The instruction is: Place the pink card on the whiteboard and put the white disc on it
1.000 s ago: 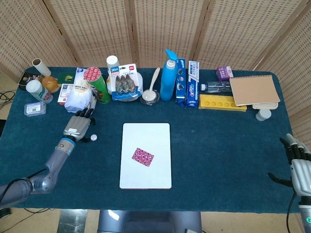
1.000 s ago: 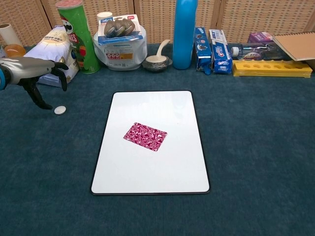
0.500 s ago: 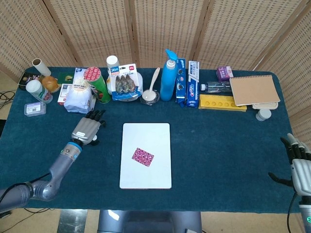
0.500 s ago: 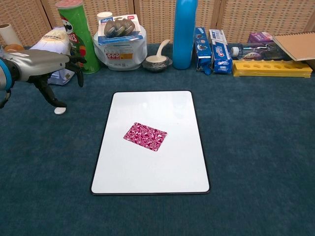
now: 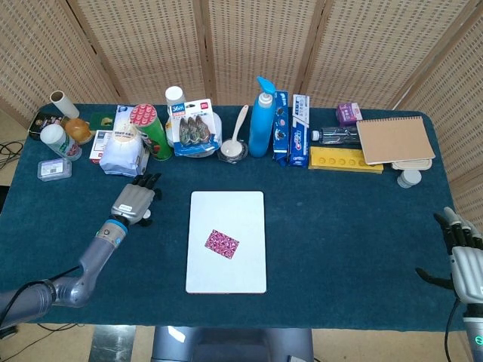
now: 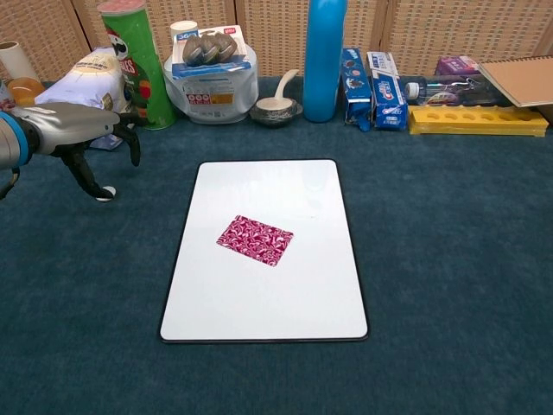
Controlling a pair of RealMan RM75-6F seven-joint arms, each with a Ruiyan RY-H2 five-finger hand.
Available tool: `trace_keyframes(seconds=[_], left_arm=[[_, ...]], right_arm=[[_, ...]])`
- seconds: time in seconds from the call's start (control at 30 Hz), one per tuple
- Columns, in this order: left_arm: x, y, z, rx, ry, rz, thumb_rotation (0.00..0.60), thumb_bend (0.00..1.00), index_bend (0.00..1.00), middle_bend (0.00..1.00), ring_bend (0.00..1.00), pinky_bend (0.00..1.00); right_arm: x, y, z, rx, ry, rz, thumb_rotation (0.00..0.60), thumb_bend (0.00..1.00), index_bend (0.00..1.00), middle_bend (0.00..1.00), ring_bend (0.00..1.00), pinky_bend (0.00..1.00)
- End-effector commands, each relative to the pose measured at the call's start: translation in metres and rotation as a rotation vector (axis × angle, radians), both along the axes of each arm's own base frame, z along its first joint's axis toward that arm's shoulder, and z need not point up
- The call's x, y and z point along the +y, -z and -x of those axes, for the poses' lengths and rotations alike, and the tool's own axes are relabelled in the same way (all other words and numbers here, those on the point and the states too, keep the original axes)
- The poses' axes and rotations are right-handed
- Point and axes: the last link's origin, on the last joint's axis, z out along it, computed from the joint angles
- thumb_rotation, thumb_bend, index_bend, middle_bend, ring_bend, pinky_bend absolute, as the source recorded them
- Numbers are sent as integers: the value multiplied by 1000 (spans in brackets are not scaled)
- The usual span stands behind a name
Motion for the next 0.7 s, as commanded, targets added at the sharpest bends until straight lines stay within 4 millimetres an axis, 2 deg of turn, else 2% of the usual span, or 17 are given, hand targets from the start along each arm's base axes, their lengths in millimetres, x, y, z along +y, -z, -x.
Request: trace_keyframes(seconds=[0.03, 0.23, 0.7], left_arm=[[2, 3, 6, 4, -19, 10, 600, 173, 349, 0, 0, 63], [5, 7, 21, 13, -58, 18, 600, 174, 349, 0, 0, 63], [9, 8, 31, 17, -76, 13, 600, 181, 366, 0, 0, 64]], right_arm=[[0, 0, 0, 0, 2, 4, 600, 0, 0, 0, 0, 0], [-1, 0, 1, 0, 6, 5, 600, 0, 0, 0, 0, 0], [-1, 1, 1, 0, 8, 1, 600, 0, 0, 0, 0, 0]])
